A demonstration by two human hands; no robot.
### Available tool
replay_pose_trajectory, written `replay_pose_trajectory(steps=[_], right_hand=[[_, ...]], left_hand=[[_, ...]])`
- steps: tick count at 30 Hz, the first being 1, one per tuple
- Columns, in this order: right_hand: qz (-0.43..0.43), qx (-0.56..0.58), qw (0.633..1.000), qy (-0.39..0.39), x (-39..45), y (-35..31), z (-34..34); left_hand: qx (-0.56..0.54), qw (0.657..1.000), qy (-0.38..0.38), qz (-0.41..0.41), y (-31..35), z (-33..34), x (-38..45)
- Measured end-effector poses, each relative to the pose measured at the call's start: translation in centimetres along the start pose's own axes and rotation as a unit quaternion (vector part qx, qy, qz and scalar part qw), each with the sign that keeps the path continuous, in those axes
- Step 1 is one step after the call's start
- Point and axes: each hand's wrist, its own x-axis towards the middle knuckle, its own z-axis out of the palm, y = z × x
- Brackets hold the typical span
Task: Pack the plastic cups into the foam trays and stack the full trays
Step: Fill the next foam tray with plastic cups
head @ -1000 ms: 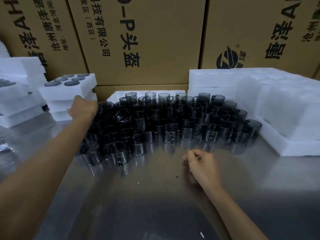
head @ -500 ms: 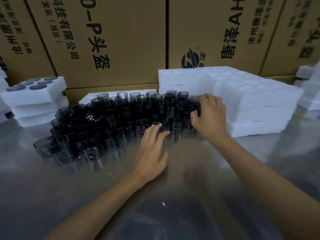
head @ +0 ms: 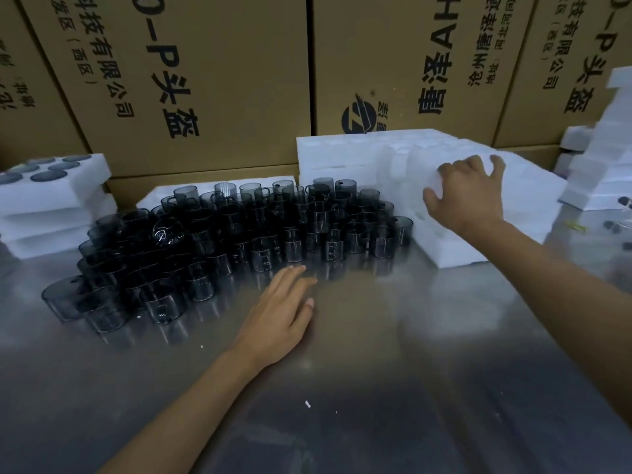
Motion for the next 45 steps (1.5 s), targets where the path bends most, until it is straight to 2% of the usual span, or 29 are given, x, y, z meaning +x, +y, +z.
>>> replay_pose_trajectory(steps=[3, 6, 9, 14, 16, 18, 20, 22, 26, 31, 33, 37, 42, 45], right_hand=[[-0.085, 0.018, 0.993, 0.08, -1.3, -3.3, -2.3], [-0.143, 0.037, 0.98, 0.133, -3.5, -6.9, -4.2], [-0.166, 0.031, 0.977, 0.131, -5.7, -9.8, -5.2], [-0.158, 0.043, 0.981, 0.106, -9.2, -12.5, -6.2], [-0.157, 0.055, 0.979, 0.116, -11.2, -13.7, -7.0], [-0.171, 0.073, 0.976, 0.115, -13.6, -15.2, -7.6], [-0.191, 0.089, 0.973, 0.094, -16.1, -16.7, -7.5], [-0.205, 0.092, 0.973, 0.051, -18.1, -17.9, -7.3], [-0.224, 0.152, 0.961, -0.059, -20.1, -19.3, -6.4], [-0.123, 0.306, 0.943, -0.04, -15.2, -18.3, -4.2], [-0.054, 0.304, 0.95, -0.053, -11.1, -17.1, -2.1], [0.038, 0.254, 0.949, -0.186, -4.5, -15.4, 2.3], [0.035, 0.278, 0.925, -0.257, -0.9, -16.1, 5.5], [0.045, 0.273, 0.934, -0.225, -0.5, -16.7, 6.9]], left_hand=[[-0.044, 0.999, 0.0, -0.009, 0.0, -0.1, 0.0], [-0.146, 0.987, 0.028, -0.063, 0.2, -0.5, -0.1], [-0.23, 0.962, 0.08, -0.125, 0.2, -1.3, -0.5], [-0.346, 0.913, 0.103, -0.19, 0.2, -2.3, -1.6], [-0.395, 0.886, 0.123, -0.209, 0.1, -2.6, -1.8], [-0.463, 0.842, 0.128, -0.246, -0.1, -3.1, -1.9], [-0.542, 0.79, 0.123, -0.26, -0.3, -3.8, -2.0], [-0.586, 0.763, 0.104, -0.251, -0.8, -4.5, -2.2], [-0.524, 0.802, 0.047, -0.283, -1.5, -4.9, -3.3], [-0.464, 0.826, 0.071, -0.311, -1.5, -5.7, -3.4], [-0.452, 0.828, 0.091, -0.319, -1.2, -5.9, -3.3], [-0.445, 0.829, 0.097, -0.324, -1.0, -5.9, -3.6], [-0.44, 0.839, 0.095, -0.307, -1.5, -6.0, -3.6], [-0.445, 0.839, 0.085, -0.301, -1.7, -6.1, -3.6]])
